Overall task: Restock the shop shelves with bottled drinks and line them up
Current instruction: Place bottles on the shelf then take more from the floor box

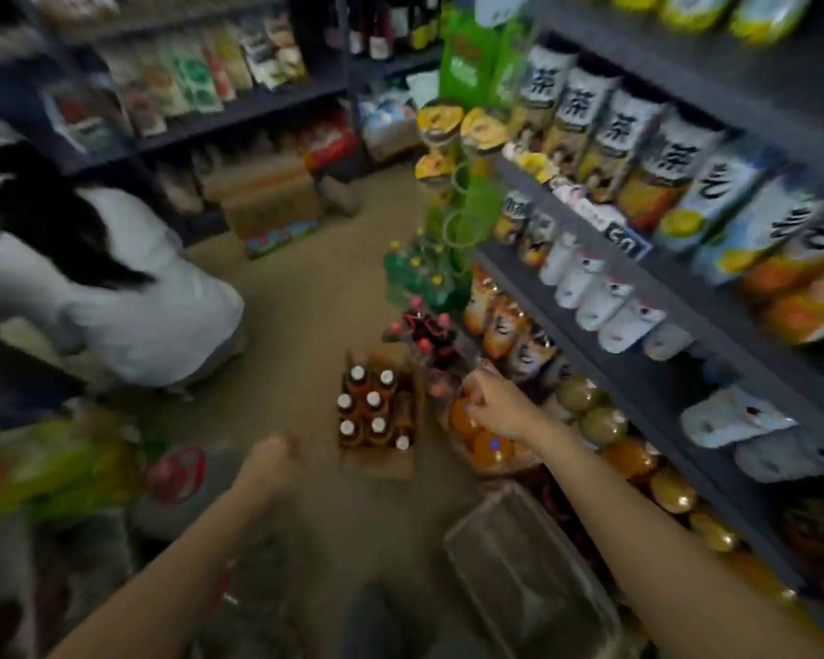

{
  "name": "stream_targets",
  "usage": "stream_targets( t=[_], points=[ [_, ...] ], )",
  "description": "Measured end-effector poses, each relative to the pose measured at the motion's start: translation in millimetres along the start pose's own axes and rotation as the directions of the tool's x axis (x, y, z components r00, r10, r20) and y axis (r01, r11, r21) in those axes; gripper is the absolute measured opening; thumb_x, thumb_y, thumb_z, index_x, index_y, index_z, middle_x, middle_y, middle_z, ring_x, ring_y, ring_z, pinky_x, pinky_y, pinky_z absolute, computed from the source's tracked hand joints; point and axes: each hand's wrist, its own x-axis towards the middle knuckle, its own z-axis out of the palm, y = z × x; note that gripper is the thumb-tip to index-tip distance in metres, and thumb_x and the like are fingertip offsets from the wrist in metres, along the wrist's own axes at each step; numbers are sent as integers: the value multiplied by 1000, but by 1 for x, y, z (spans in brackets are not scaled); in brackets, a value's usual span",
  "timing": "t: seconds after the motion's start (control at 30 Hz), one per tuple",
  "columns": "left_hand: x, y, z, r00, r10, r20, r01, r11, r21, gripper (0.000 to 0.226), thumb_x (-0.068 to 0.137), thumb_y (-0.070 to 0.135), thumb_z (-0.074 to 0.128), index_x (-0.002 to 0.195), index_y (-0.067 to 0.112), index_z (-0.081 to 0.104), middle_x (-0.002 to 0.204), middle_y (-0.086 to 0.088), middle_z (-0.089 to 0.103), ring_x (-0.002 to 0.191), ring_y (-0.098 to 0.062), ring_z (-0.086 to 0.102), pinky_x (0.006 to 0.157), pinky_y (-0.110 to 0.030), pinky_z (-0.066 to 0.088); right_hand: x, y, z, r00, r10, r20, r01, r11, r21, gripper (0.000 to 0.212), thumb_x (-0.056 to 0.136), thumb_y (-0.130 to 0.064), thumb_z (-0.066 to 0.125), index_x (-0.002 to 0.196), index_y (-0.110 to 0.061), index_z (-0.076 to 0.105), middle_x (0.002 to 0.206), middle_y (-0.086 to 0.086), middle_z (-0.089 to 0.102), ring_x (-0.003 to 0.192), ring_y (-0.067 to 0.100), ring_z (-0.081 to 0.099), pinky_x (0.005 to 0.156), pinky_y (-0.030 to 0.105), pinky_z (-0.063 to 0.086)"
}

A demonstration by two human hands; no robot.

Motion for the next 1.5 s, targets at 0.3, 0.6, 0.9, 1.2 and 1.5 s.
stream_targets(
  t=[0.3,0.6,0.9,1.2,1.5],
  points=[
    [87,-19,27,994,6,105,6,993,-115,33,91,10,50,123,3,49,111,-15,63,105,-27,59,75,-15,34,149,15,112,967,127,220,-120,992,-43,8,87,-17,54,94,-16,50,113,21,59,108,35,56,82,34,42],
    [205,-56,64,993,-119,28,122,969,-215,25,91,10,51,116,7,53,96,-3,62,92,-25,60,76,-25,40,273,46,216,952,225,209,-211,973,-88,30,94,-17,47,123,-11,51,125,12,56,112,30,53,85,29,39],
    [259,-86,138,994,-105,-23,90,932,-351,17,90,8,51,106,10,54,87,-10,67,79,-26,63,76,-40,51,316,86,311,914,404,27,-372,864,-340,35,99,-14,37,135,-14,35,116,14,62,105,31,61,81,38,49],
    [255,-71,166,984,-99,-151,5,852,-523,19,88,4,51,100,19,55,84,7,61,78,-8,57,68,-16,44,325,85,302,911,400,-99,-401,916,14,48,84,-21,64,122,-11,38,119,15,55,108,35,56,80,39,45],
    [270,-6,132,914,401,-56,-360,740,-568,70,57,47,74,120,35,48,114,20,50,111,-1,51,92,-10,37,262,-54,103,899,-391,199,437,838,-326,42,69,-38,65,87,-25,30,64,-10,39,67,21,50,51,35,31]
  ],
)
